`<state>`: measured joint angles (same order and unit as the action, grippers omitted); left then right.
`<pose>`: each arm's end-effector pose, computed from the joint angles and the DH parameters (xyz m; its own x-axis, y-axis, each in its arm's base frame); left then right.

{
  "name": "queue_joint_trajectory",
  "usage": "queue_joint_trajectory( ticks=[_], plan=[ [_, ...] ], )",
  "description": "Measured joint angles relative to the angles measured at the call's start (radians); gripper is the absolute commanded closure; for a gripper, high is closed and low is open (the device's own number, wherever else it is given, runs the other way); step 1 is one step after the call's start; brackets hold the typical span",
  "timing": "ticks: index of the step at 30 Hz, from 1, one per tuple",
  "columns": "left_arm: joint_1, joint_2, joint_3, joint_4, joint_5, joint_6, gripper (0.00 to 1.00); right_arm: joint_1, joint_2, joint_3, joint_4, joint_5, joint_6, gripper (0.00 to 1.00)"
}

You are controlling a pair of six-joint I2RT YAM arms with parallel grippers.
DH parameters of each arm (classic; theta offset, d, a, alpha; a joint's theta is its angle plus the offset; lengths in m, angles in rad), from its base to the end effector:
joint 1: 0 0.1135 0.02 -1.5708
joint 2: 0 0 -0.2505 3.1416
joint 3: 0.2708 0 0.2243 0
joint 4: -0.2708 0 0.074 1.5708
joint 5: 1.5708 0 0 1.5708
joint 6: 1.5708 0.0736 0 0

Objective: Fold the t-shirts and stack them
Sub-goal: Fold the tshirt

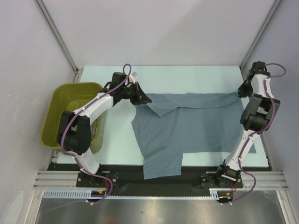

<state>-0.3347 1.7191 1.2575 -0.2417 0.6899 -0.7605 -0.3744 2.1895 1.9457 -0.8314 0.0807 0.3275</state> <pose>0.3407 -0.1681 0.2341 -0.9332 -0.2383 -0.2689 0.0947 0.5587 -0.8239 0.4256 -0.1736 0.1940 -0.6465 0.5985 -0.4731 0.6423 0.7616 0.0858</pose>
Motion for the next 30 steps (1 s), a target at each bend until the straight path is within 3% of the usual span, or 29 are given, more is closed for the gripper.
queue_joint_trajectory(
  ticks=[5,26,27,28,30],
  plan=[
    [-0.001,-0.001,-0.002,-0.001,0.0,0.001,1.0,0.0,-0.008,-0.079,0.0,0.006,0.0,1.0],
    [0.0,-0.061,-0.133,-0.015,-0.001,0.02,0.99,0.0,-0.011,-0.084,0.013,0.08,-0.017,0.98],
    [0.0,-0.06,-0.14,-0.015,-0.001,0.02,0.96,0.0,-0.011,-0.085,0.014,0.084,-0.018,0.98],
    [0.0,-0.06,-0.145,-0.016,-0.001,0.023,0.82,0.0,-0.012,-0.087,0.014,0.089,-0.018,0.98],
    [0.0,-0.06,-0.146,-0.021,-0.002,0.035,0.68,0.0,-0.012,-0.093,0.013,0.092,-0.017,0.97]
  ],
)
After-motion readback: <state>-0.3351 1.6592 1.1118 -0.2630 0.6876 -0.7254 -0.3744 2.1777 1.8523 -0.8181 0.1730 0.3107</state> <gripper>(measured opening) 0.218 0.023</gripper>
